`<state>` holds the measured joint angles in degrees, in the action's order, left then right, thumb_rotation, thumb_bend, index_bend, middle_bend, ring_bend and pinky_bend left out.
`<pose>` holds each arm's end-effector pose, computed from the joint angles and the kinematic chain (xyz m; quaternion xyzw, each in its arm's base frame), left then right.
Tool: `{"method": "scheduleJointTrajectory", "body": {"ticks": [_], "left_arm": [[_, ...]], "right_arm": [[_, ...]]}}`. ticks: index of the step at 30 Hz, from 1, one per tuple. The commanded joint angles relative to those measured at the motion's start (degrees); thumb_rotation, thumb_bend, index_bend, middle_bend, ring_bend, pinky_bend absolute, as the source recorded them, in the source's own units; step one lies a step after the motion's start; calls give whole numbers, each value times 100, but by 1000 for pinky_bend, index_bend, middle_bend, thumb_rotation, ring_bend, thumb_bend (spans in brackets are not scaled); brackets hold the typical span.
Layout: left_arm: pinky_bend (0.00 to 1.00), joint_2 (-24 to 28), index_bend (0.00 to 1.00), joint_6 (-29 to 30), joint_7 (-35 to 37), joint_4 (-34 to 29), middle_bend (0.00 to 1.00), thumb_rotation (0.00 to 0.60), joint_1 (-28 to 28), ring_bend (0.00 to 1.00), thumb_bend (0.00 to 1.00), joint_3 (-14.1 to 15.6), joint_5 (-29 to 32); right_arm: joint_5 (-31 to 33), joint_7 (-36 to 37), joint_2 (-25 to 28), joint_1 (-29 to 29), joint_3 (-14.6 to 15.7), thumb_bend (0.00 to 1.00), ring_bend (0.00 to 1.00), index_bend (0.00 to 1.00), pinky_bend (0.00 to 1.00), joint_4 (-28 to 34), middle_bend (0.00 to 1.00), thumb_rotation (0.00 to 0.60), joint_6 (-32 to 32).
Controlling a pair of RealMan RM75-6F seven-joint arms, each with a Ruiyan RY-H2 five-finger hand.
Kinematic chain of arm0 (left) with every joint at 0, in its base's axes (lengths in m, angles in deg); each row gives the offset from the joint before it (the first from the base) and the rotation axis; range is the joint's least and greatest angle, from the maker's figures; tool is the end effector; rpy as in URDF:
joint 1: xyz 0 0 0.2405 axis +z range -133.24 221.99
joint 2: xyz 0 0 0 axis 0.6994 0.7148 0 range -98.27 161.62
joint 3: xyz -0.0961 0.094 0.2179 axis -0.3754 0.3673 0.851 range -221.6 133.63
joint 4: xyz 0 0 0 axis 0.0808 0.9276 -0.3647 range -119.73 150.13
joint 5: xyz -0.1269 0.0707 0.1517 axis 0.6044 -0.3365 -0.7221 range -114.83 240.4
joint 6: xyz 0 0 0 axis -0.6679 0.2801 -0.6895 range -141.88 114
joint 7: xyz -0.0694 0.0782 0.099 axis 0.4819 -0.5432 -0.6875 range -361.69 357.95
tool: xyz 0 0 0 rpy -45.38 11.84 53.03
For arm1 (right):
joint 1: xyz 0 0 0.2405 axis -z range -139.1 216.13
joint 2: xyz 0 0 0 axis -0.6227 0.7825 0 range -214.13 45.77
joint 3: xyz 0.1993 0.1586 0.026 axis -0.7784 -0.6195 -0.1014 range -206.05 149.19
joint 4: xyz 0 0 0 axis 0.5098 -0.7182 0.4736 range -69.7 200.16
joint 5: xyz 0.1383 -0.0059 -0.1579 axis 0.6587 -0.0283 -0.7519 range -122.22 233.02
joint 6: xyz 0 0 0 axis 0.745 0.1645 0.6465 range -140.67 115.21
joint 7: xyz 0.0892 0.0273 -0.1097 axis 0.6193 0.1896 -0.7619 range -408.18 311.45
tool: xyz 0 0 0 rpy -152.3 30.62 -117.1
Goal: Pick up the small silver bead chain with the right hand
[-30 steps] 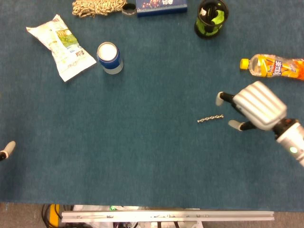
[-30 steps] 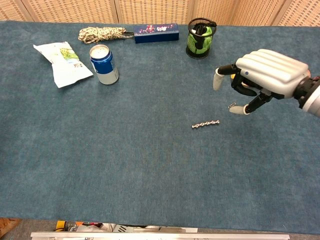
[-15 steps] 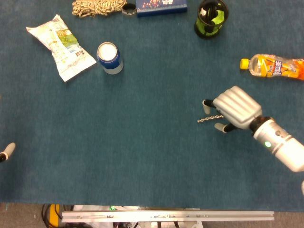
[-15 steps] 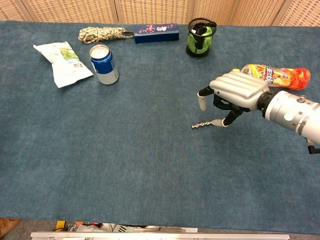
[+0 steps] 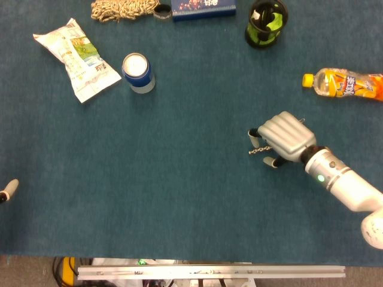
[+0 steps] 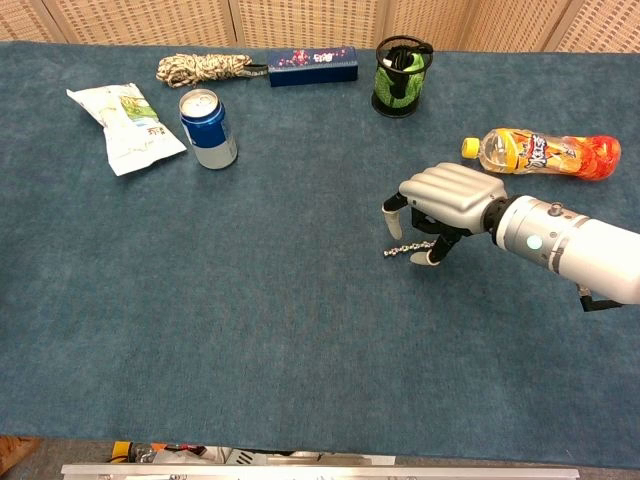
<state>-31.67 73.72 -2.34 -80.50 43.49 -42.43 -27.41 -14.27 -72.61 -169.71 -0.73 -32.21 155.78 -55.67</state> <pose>-0.3052 0.1427 0.1501 -0.6010 -0.4131 -0.3830 0.5670 -0.1691 -0.2835 -0.0452 0.8421 -0.3551 0.2592 0.3123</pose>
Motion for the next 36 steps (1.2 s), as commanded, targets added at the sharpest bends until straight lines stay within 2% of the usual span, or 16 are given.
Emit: {"method": "scheduleJointTrajectory", "body": {"ticks": [1, 6, 13, 36], "left_arm": [[0, -11, 19, -16, 15, 20, 40, 600, -9, 29, 174, -4, 8], [0, -26, 19, -44, 40, 43, 40, 600, -24, 29, 175, -12, 19], [0, -32, 19, -19, 93, 88, 40, 600, -6, 30, 174, -16, 32], [0, -69, 19, 7, 260, 237, 40, 600, 21, 29, 175, -22, 51]], "right_arm": [[77, -69, -113, -59, 31, 191, 1000, 518, 1000, -118, 980, 600, -10], [236, -66, -281, -133, 28, 229, 1000, 531, 1000, -305, 981, 600, -1], [341, -105, -460, -209, 66, 229, 1000, 532, 1000, -474, 981, 600, -51], [740, -287, -677, -426, 180, 262, 1000, 559, 1000, -636, 982, 600, -59]]}}
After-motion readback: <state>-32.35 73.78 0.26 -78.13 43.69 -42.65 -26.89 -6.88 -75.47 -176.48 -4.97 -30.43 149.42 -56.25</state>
